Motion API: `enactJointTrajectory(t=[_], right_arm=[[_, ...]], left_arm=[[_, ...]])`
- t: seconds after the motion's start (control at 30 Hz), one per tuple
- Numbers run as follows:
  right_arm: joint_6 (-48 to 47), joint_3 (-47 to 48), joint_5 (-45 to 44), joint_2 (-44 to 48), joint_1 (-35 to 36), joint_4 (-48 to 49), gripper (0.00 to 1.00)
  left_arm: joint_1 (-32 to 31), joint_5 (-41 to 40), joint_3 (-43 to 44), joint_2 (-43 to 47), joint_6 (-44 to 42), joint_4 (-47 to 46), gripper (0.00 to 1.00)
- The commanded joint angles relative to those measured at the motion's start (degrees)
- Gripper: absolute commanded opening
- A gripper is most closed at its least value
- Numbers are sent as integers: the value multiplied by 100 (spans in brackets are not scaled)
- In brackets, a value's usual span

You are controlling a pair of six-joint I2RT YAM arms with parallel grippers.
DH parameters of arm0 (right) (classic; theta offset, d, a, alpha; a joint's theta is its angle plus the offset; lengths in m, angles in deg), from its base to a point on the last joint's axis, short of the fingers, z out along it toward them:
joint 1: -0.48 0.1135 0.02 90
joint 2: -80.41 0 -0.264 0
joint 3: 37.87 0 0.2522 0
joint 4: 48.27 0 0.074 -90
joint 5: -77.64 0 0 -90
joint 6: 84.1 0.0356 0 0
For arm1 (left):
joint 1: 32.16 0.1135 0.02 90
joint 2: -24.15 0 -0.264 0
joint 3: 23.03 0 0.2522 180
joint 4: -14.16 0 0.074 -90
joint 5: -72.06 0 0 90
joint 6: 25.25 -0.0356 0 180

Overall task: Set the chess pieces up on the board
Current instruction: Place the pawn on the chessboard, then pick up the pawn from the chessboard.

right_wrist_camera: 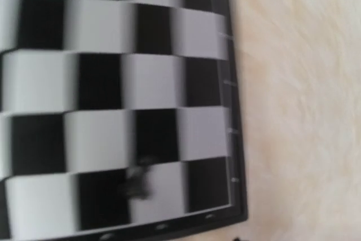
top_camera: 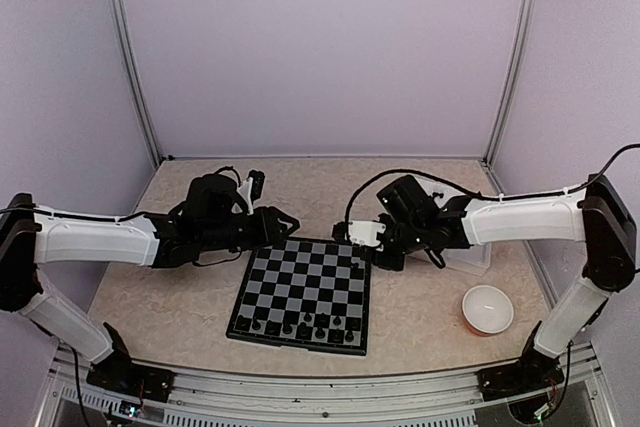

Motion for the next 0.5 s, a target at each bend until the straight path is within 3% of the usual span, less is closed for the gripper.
enactJointTrajectory(t=[0.0, 0.27, 0.47], right_arm=[[1143, 665, 1687, -605, -681, -894, 40], [1065, 1227, 2738, -1277, -980, -1279, 42], [996, 1482, 2712, -1626, -977, -1396, 43]], left_arm=[[-41, -113, 216, -51, -80, 102, 41], [-66, -168, -8, 130, 26, 105, 41], [-66, -166, -141, 218, 38, 74, 41]])
